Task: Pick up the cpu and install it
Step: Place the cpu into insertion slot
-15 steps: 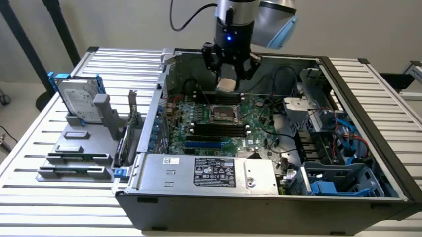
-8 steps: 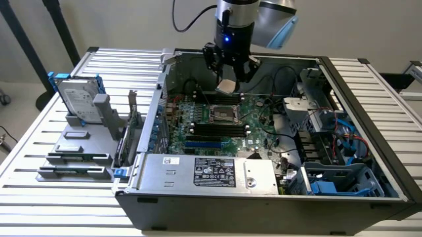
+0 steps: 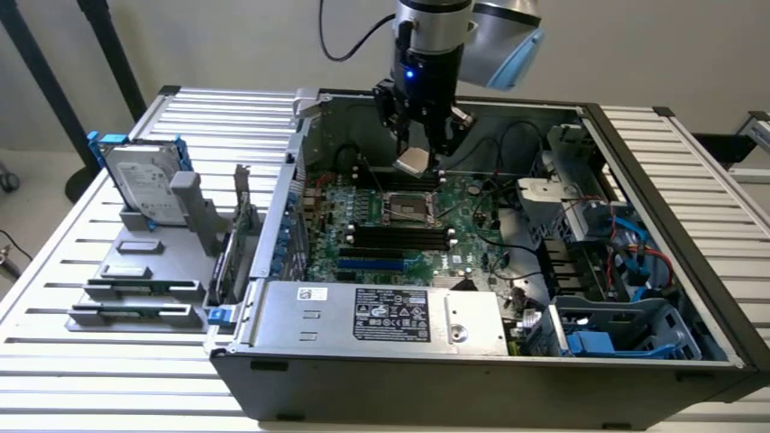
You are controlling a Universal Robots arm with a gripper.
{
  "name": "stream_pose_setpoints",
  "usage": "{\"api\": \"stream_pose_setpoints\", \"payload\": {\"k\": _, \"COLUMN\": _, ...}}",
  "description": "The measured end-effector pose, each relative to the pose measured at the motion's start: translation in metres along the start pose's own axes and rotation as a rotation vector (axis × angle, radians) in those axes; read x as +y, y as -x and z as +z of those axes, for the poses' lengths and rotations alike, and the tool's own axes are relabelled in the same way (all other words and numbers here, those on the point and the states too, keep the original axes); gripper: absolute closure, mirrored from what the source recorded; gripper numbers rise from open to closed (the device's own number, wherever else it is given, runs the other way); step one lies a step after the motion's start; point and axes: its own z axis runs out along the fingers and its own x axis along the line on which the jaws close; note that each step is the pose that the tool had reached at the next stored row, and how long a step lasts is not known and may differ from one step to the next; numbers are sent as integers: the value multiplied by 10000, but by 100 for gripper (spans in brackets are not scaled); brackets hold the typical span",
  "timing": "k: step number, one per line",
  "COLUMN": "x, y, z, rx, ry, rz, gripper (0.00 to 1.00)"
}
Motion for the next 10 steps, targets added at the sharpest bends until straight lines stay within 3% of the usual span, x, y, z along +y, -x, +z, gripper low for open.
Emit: {"api": "stream_pose_setpoints", "payload": {"k": 10, "x": -5, "y": 1, "z": 60, "rx": -142, "ry": 21, "rz": 1648, "gripper": 45}}
